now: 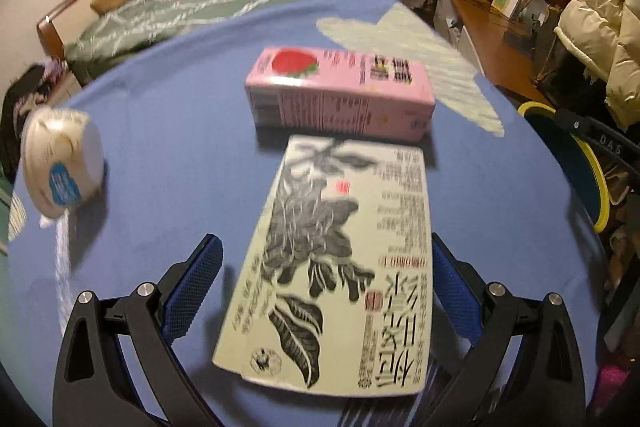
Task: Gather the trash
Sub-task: 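Grasp the cream flower-print tea box with the left gripper and lift, then carry the tea box over the bin and open the left gripper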
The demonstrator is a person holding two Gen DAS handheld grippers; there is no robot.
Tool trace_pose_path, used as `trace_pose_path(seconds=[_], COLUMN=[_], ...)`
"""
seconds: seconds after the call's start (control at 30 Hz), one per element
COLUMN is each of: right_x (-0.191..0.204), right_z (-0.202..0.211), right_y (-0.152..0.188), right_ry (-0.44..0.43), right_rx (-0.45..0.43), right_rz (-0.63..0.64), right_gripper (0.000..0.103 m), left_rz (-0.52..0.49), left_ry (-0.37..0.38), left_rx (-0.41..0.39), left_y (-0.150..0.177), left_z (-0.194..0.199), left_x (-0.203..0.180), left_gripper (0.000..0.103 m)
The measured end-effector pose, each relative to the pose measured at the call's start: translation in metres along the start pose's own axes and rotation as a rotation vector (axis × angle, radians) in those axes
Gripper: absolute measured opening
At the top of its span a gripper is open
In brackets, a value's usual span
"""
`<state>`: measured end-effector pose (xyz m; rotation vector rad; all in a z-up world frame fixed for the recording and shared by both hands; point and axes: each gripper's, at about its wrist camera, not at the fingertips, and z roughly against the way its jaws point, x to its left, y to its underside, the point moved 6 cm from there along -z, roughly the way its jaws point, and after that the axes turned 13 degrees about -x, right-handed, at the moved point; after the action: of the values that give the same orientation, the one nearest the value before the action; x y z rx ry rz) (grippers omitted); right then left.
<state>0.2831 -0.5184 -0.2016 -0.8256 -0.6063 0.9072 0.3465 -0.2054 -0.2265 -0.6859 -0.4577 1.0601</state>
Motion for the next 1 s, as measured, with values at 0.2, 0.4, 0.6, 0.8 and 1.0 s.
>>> trace_pose_path(seconds=[0.2, 0.4, 0.6, 0.8, 1.0], right_x=[0.001, 0.003, 0.004, -0.014, -0.063], right_z=[0.001, 0.001, 0.006, 0.025, 0.051], right_y=[0.000, 0.001, 0.006, 0.011, 0.010], right_ry=[-0.007, -0.015, -0.063, -0.076, -0.036], right_rx=[0.002, -0.001, 0.021, 0.010, -0.015], right_rz=[-0.003, -0.007, 0.008, 0.046, 0.049], right_gripper=[0.060, 0.060, 0.060, 0.060, 0.060], left_rz=[-0.009, -0.020, -0.037, -0.064, -0.113], left_ry=[-0.001, 0.023, 0.032, 0.069, 0.162], left_rx=[0.015, 0.006, -0.042, -0.084, -0.100], left_y=[0.013, 0.012, 0.007, -0.008, -0.026], left_z=[0.001, 0.010, 0.032, 0.055, 0.059], left_x=[-0.002, -0.005, -0.014, -0.037, -0.097], left_gripper=[0.091, 0.072, 0.072, 0.072, 0.072])
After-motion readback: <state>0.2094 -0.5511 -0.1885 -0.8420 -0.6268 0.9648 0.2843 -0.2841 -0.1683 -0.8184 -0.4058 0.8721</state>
